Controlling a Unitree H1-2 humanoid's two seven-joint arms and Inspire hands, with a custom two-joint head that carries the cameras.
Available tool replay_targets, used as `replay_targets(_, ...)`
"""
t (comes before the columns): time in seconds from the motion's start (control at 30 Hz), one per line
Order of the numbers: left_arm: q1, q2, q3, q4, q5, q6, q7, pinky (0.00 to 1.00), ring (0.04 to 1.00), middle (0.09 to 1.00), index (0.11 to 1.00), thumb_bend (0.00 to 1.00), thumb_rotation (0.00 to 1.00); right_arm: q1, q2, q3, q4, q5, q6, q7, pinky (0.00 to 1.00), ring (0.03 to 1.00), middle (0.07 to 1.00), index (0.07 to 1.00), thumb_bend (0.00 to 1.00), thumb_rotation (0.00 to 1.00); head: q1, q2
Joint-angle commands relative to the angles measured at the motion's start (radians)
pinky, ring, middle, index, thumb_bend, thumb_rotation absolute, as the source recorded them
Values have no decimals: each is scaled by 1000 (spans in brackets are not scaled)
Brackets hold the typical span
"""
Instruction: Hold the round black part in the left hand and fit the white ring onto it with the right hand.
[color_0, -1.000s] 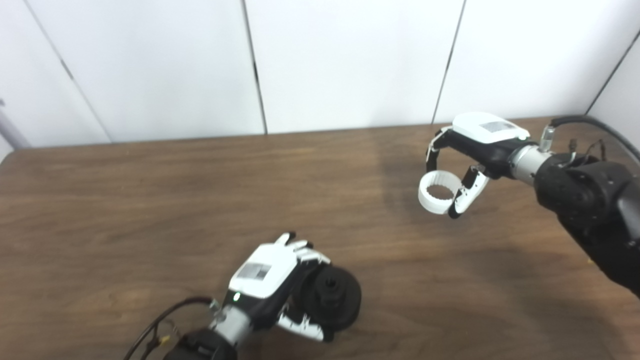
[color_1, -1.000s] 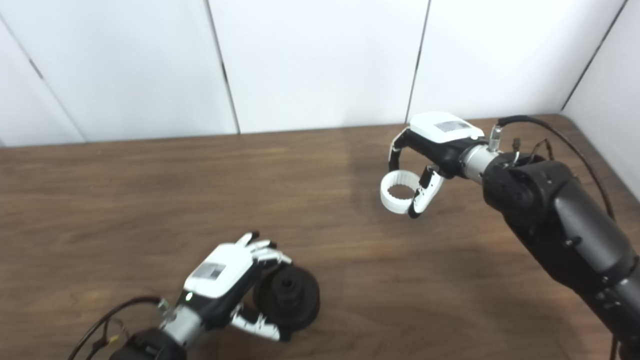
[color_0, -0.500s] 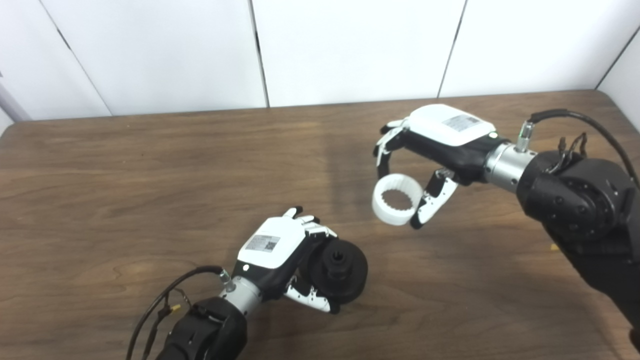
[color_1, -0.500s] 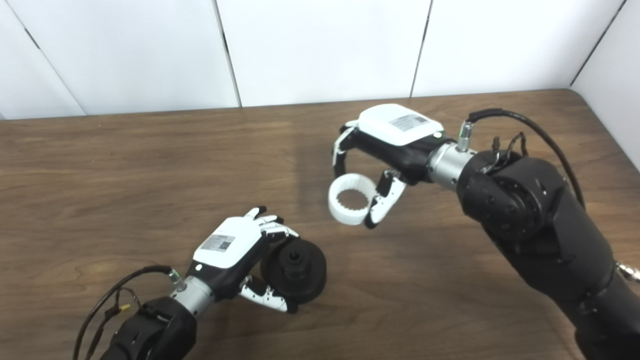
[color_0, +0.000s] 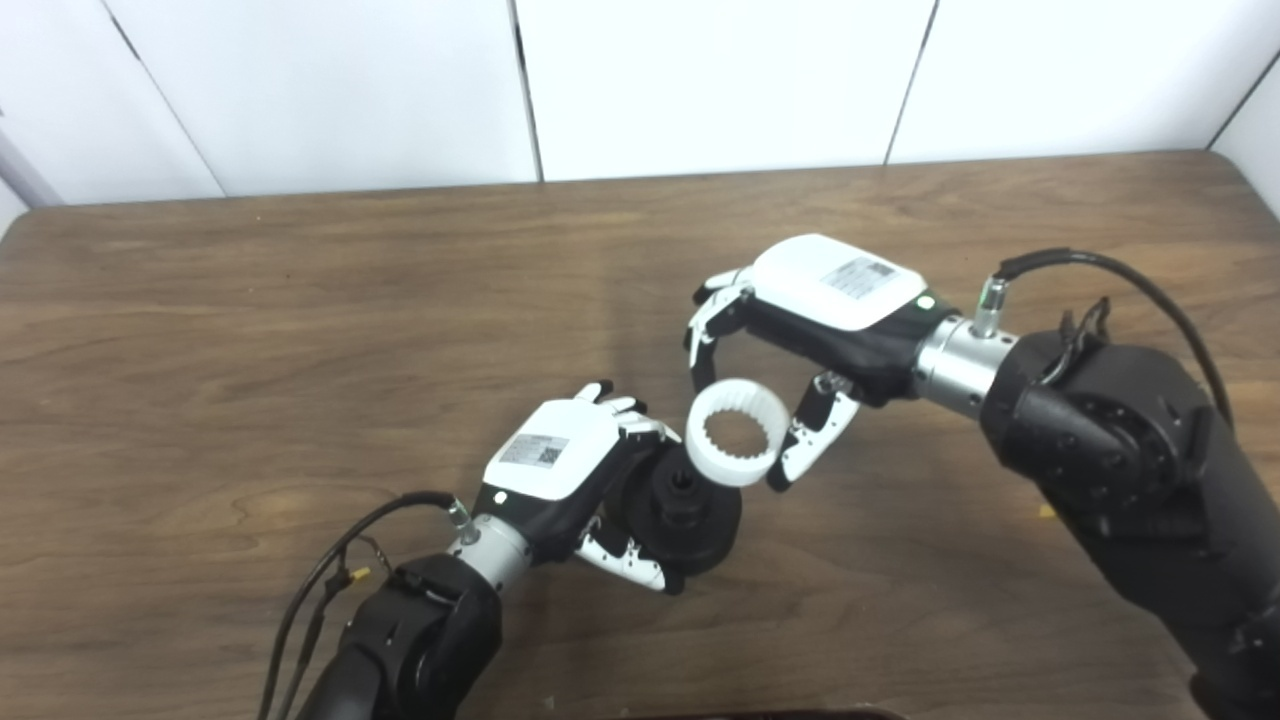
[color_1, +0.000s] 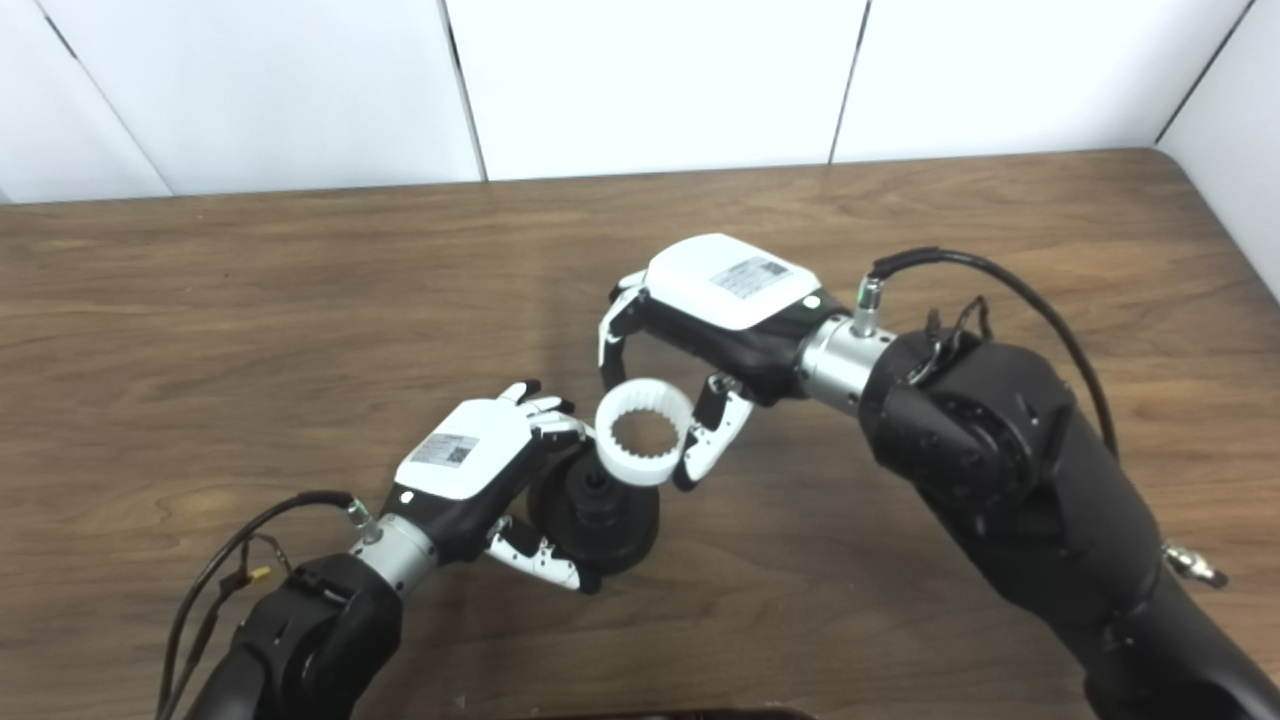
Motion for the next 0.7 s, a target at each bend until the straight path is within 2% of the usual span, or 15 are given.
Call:
replay_targets(0.0, -6, 2, -15, 16, 28, 6, -39, 1000, 901, 787, 479, 526, 64, -21, 5, -6, -33, -16, -29, -5, 854, 873, 747, 480, 526, 141, 3, 3)
replay_targets(0.27, -9, -5, -13, 11, 20, 17, -51, 1000, 906, 787, 478, 526, 63, 6, 34, -3, -39, -13, -40, 6, 868, 887, 753, 481, 526, 138, 4, 8)
replay_targets(0.67, -12, -8, -13, 17, 22, 11, -42, 1000, 896, 782, 478, 526, 63, 44, 68, 2, 27, -43, -105, -32, 874, 886, 752, 481, 526, 138, 3, 15)
